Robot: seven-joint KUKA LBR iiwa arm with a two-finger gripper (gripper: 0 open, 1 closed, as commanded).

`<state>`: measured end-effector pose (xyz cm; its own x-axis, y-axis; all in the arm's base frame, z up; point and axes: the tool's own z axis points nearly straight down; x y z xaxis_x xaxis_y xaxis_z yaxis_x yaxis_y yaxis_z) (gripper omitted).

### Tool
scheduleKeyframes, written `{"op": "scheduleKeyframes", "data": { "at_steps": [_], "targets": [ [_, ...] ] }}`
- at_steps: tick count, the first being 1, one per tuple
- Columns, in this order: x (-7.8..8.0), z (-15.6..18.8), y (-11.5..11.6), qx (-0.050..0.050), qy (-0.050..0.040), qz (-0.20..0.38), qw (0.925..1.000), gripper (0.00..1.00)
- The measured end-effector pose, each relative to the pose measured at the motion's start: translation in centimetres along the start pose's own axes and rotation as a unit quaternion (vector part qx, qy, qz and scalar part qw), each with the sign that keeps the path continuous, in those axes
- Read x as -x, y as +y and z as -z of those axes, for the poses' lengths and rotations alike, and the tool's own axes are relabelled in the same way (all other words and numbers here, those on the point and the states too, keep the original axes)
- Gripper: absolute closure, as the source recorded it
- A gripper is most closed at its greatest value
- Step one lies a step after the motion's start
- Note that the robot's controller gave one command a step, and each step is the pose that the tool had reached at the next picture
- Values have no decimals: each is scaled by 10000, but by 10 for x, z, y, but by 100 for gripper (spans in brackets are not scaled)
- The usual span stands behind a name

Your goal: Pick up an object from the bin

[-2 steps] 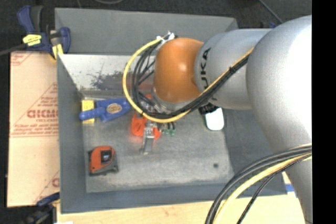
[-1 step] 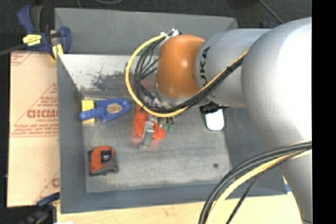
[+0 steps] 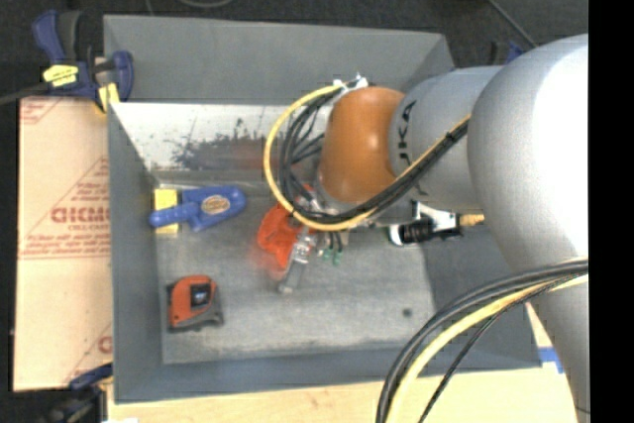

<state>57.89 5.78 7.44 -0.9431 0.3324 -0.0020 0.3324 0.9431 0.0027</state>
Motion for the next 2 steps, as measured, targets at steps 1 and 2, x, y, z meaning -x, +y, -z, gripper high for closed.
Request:
{"op": "scheduleKeyframes", "data": {
  "at_steps": [1, 2],
  "targets": [
    [15, 5, 5, -23, 1, 959, 9954, 0],
    [5, 8, -2, -13, -8, 1767, 9843, 0]
  ]
}}
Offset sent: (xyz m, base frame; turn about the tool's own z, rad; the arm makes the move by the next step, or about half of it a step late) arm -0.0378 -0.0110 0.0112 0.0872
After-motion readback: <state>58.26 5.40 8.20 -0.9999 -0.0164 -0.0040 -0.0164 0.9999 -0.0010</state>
